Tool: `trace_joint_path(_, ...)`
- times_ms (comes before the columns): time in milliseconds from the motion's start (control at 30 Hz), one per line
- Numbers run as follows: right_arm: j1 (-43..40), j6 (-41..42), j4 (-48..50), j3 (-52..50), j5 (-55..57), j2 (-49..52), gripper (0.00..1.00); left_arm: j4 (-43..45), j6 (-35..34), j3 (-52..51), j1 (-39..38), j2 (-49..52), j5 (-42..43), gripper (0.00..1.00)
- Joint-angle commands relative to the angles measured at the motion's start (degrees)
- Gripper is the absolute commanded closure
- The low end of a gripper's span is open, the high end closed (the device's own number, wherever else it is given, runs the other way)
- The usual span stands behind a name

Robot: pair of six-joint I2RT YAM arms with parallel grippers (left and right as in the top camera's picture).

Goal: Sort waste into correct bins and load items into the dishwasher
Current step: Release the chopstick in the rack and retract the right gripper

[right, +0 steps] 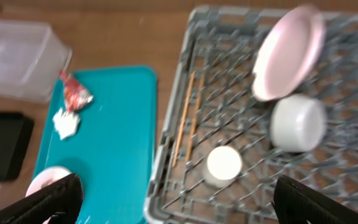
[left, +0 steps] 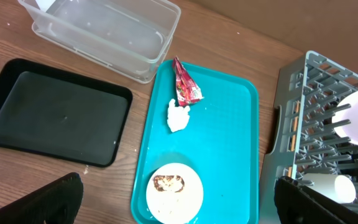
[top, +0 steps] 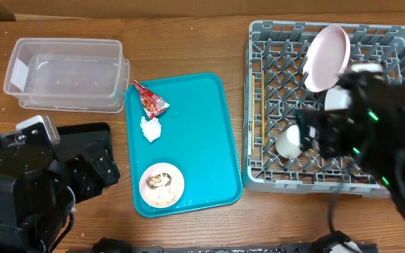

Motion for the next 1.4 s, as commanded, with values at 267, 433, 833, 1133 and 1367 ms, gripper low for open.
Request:
trace_joint_path(267,-10.69,-0.28,21.55,-14.19,6.34,-18.01,0.00,0.04,-0.70,0.39,-0.13,0.09,-1.18,0.00)
trace_joint_path(433,-14.10,-9.09,33.94,-32.74,1.84,-27.58,0.00,0.04,-0.70,0.39,-0.13,0.09,-1.18,0.00)
trace_joint_path(833,-15.23,-10.27,56.02,-72.61,0.90,-49.46,0.00,0.04,-0.70,0.39,-0.13,0.09,-1.18,0.00)
trace_joint_path(1133,-15.23,-10.27,65.48,-89.09,0.90,-63.06,0.00,0.04,-0.70,0.39,-0.13,0.09,-1.18,0.00)
trace_joint_path(1367,-15.23,-10.27,74.29,-97.37,0.79,-64.81,0.00,0.04,-0.70,0.39,-0.13,0.09,-1.18,0.00)
